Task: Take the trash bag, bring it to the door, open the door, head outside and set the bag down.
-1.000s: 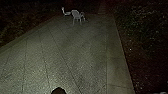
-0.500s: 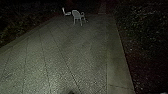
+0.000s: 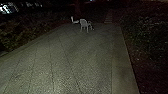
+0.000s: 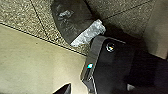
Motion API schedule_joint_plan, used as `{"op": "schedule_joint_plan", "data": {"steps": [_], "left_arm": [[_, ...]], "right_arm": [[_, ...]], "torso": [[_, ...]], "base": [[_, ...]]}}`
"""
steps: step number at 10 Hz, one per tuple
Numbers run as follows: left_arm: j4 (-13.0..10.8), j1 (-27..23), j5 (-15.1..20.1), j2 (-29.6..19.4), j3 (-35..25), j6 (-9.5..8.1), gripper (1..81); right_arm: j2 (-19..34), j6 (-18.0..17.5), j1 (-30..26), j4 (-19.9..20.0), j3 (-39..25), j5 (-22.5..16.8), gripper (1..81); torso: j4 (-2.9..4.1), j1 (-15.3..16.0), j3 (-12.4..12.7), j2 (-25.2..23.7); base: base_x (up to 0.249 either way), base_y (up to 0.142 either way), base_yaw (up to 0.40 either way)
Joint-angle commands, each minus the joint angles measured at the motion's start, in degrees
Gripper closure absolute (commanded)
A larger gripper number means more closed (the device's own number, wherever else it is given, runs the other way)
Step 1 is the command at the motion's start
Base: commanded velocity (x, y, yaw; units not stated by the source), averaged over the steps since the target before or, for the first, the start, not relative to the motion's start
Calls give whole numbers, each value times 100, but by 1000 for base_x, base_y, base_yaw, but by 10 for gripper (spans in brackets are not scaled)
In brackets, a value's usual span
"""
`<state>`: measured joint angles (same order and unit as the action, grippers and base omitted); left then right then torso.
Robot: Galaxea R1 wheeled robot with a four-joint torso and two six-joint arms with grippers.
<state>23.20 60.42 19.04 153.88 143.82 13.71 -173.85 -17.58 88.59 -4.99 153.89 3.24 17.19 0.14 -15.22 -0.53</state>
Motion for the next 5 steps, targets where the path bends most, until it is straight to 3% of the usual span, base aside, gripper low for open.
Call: {"op": "schedule_joint_plan", "data": {"steps": [1,5], "left_arm": [[-526,404,-260,415,199,158,10],[-1414,1424,-1078,828,199,149,10]], "right_arm": [[-232,9,-126,-55,-150,-298,10],[-188,-18,-126,-46,-150,-210,10]], "torso": [[-152,0,544,0],[-270,-4,1286,-5]], "base": [[0,0,0],[0,0,0]]}}
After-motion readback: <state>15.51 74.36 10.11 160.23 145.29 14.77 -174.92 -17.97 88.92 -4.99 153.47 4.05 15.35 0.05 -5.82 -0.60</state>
